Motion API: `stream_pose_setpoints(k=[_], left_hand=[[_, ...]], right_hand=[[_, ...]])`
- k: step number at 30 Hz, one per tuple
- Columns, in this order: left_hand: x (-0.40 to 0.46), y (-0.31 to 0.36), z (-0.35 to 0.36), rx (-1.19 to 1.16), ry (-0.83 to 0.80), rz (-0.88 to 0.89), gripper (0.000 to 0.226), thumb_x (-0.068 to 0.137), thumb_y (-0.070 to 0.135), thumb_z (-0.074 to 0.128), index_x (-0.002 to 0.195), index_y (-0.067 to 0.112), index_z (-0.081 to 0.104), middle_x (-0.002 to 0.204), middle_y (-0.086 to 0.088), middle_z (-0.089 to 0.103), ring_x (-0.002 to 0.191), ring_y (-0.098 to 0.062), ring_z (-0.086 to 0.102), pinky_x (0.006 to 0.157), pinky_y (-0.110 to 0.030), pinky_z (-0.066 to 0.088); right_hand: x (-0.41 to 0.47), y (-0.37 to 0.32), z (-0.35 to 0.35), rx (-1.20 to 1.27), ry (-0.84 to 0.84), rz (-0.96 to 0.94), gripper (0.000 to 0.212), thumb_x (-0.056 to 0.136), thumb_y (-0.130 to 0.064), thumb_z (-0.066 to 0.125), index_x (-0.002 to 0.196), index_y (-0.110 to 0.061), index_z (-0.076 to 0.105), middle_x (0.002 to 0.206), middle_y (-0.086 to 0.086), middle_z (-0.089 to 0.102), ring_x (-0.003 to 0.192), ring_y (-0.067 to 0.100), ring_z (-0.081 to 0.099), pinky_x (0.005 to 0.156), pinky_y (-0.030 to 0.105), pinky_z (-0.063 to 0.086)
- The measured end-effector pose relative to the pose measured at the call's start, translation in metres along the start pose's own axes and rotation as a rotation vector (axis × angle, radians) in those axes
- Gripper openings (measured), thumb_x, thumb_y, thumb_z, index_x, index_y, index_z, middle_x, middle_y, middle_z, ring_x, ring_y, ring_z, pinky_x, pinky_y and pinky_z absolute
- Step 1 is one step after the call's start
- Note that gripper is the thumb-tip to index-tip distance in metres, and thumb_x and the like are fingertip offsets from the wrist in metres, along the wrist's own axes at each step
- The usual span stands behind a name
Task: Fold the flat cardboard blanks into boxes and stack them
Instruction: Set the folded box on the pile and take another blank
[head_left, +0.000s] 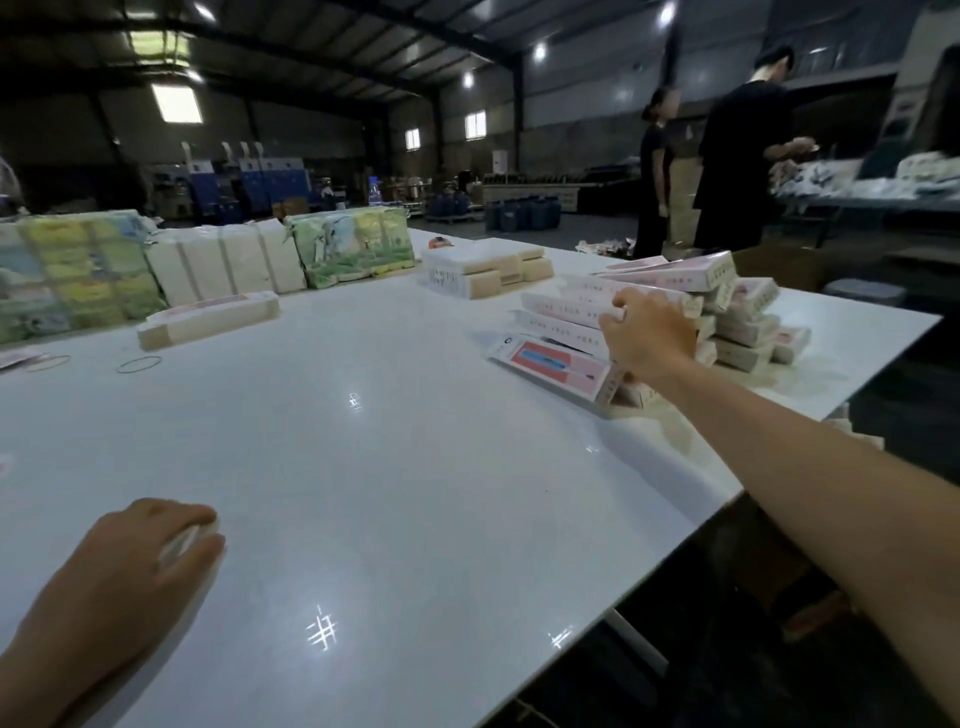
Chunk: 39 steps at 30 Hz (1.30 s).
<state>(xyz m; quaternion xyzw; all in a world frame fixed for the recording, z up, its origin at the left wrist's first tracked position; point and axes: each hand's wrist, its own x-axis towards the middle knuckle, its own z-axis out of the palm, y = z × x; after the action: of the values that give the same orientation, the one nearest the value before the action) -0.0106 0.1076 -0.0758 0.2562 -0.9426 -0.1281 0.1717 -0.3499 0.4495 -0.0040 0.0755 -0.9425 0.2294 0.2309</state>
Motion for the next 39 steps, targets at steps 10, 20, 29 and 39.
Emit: stream_pose_setpoints(k=[10, 20, 29, 39], left_hand=[[-0.005, 0.016, 0.0, -0.065, 0.072, 0.019, 0.019, 0.087, 0.023, 0.062, 0.103, 0.019, 0.069, 0.111, -0.003, 0.063, 0.107, -0.024, 0.052, 0.092, -0.037, 0.04], [-0.012, 0.016, -0.004, -0.057, 0.092, 0.012, 0.028, 0.091, 0.034, 0.053, 0.114, 0.022, 0.063, 0.122, 0.003, 0.057, 0.116, -0.017, 0.045, 0.099, -0.034, 0.038], [-0.003, 0.01, -0.027, -0.287, 0.042, -0.13, 0.026, 0.089, 0.03, 0.058, 0.111, 0.02, 0.066, 0.116, 0.002, 0.061, 0.1, -0.012, 0.055, 0.087, -0.027, 0.043], [0.022, -0.109, -0.092, 0.419, -0.001, -0.813, 0.098, 0.063, 0.081, 0.058, 0.125, 0.008, 0.046, 0.134, -0.016, 0.034, 0.124, -0.032, 0.029, 0.096, -0.044, 0.028]], right_hand=[[-0.082, -0.11, -0.033, 0.302, 0.026, -0.555, 0.029, 0.094, -0.028, 0.049, 0.117, -0.017, 0.064, 0.126, 0.006, 0.06, 0.117, 0.026, 0.048, 0.097, 0.042, 0.038], [-0.214, -0.189, 0.033, 0.108, -0.521, -0.883, 0.03, 0.097, -0.034, 0.04, 0.11, -0.02, 0.063, 0.119, 0.001, 0.056, 0.107, 0.024, 0.048, 0.086, 0.035, 0.044], [-0.215, -0.184, 0.046, 0.167, -0.459, -0.889, 0.031, 0.098, -0.032, 0.039, 0.116, -0.024, 0.062, 0.122, -0.006, 0.055, 0.112, 0.018, 0.047, 0.088, 0.03, 0.041], [-0.216, -0.188, 0.047, 0.192, -0.418, -0.888, 0.028, 0.096, -0.03, 0.042, 0.111, -0.023, 0.064, 0.115, -0.005, 0.059, 0.107, 0.02, 0.049, 0.087, 0.033, 0.042]])
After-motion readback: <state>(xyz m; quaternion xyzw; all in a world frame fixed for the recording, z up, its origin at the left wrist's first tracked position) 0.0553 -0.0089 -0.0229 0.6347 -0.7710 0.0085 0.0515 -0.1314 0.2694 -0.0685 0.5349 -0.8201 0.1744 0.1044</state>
